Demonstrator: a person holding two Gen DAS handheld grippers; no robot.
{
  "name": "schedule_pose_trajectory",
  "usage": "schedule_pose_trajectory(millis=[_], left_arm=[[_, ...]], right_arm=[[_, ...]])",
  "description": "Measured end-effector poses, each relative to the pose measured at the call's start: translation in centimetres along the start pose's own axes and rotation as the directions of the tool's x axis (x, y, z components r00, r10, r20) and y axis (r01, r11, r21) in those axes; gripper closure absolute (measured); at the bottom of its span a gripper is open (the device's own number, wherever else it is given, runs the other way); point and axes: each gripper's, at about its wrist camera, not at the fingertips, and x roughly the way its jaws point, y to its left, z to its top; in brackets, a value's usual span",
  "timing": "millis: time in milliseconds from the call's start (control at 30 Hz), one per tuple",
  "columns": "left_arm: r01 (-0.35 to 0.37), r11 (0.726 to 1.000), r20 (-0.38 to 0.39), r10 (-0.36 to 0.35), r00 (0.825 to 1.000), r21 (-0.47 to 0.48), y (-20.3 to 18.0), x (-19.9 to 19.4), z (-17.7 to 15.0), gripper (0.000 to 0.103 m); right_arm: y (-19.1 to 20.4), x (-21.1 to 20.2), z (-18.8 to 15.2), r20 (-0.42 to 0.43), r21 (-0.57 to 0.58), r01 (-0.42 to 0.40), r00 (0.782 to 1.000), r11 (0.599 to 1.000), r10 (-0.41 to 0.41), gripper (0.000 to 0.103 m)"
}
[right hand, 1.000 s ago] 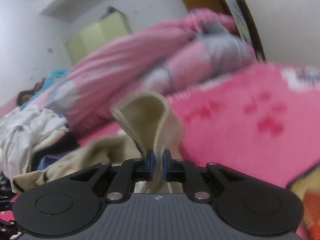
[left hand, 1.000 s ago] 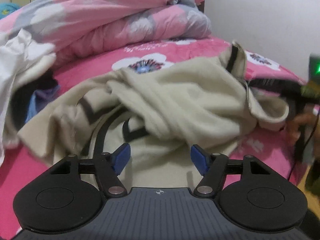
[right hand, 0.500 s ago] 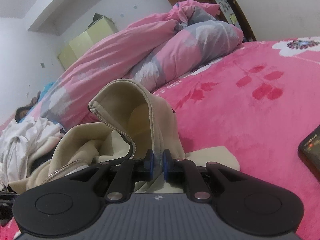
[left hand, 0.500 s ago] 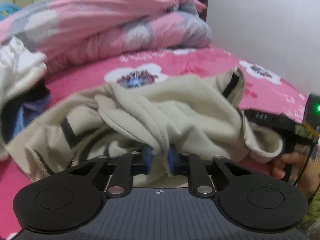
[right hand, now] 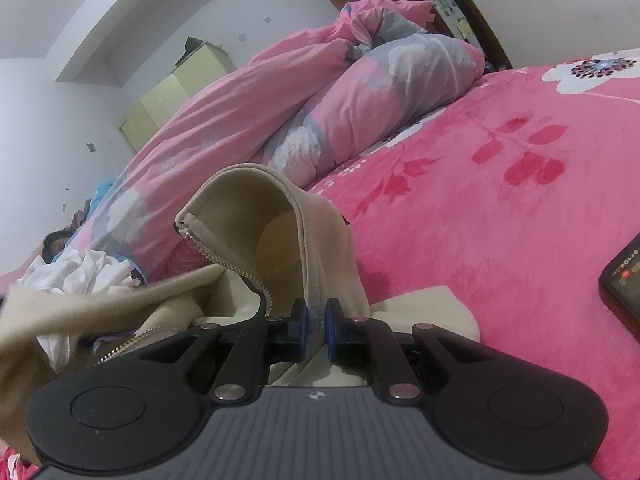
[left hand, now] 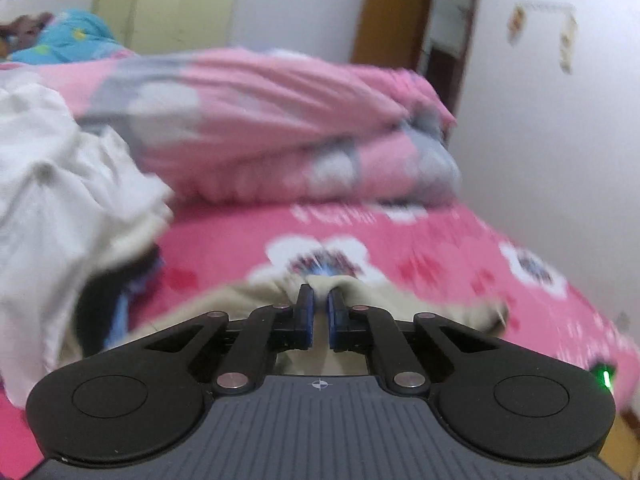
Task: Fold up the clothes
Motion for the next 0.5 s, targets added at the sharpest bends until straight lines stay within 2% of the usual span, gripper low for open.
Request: schedule_pose_trajectory(millis=[133, 200, 267, 300, 333, 367, 400, 433, 467, 500], left_arm=[[-0.118, 0.993, 0.072, 0.117, 0.991, 0.014, 1.6, 2.9, 4.6, 0.098], [-0.222, 0.975, 0.138, 0.218, 0.966, 0.015, 2.5, 5.1, 7.2, 0.098], [-0.323, 0.946, 0.183, 0.318, 0.930, 0.001, 3.4, 7.8, 9.4, 0.094], [-0.363, 0.932, 0.172, 0.359, 0.917, -0.010, 3.9, 9.5, 9.8, 0.087], [-0.402, 0.916, 0.160, 0.399, 0.903, -0.020, 4.4, 11.1, 10.2, 0.067], [-0.430, 0.903, 0.144, 0.429, 0.892, -0.029, 4.8, 12.4, 10.2, 0.054], [-0.443, 0.896, 0.125, 0.443, 0.888, -0.035, 5.0, 13.1, 9.6, 0.032], [-0.447, 0.894, 0.116, 0.448, 0.886, -0.036, 5.0, 13.5, 8.8, 0.022], [-0.442, 0.897, 0.117, 0.442, 0.889, -0.023, 4.8, 13.5, 7.7, 0.018], [-0.435, 0.900, 0.120, 0.432, 0.894, 0.005, 4.4, 13.2, 6.6, 0.006]], right_arm=[[0.0, 0.1, 0.0, 0.000, 0.002, -0.003, 1.000, 1.000, 0.003, 0.093], [-0.2, 0.1, -0.1, 0.002, 0.008, -0.008, 1.000, 1.000, 0.008, 0.093], [-0.4, 0.1, -0.1, 0.004, 0.017, -0.015, 1.000, 1.000, 0.014, 0.093], [-0.4, 0.1, -0.2, 0.004, 0.020, -0.016, 1.000, 1.000, 0.016, 0.093], [-0.4, 0.1, -0.2, 0.005, 0.022, -0.018, 1.000, 1.000, 0.018, 0.093], [-0.5, 0.1, -0.2, 0.006, 0.024, -0.019, 1.000, 1.000, 0.019, 0.093], [-0.5, 0.0, -0.2, 0.007, 0.026, -0.021, 1.000, 0.999, 0.021, 0.093], [-0.5, 0.0, -0.2, 0.008, 0.029, -0.023, 1.000, 0.999, 0.023, 0.093], [-0.6, 0.0, -0.2, 0.008, 0.032, -0.025, 1.000, 0.999, 0.025, 0.093], [-0.6, 0.0, -0.2, 0.008, 0.035, -0.028, 1.000, 0.999, 0.028, 0.094]])
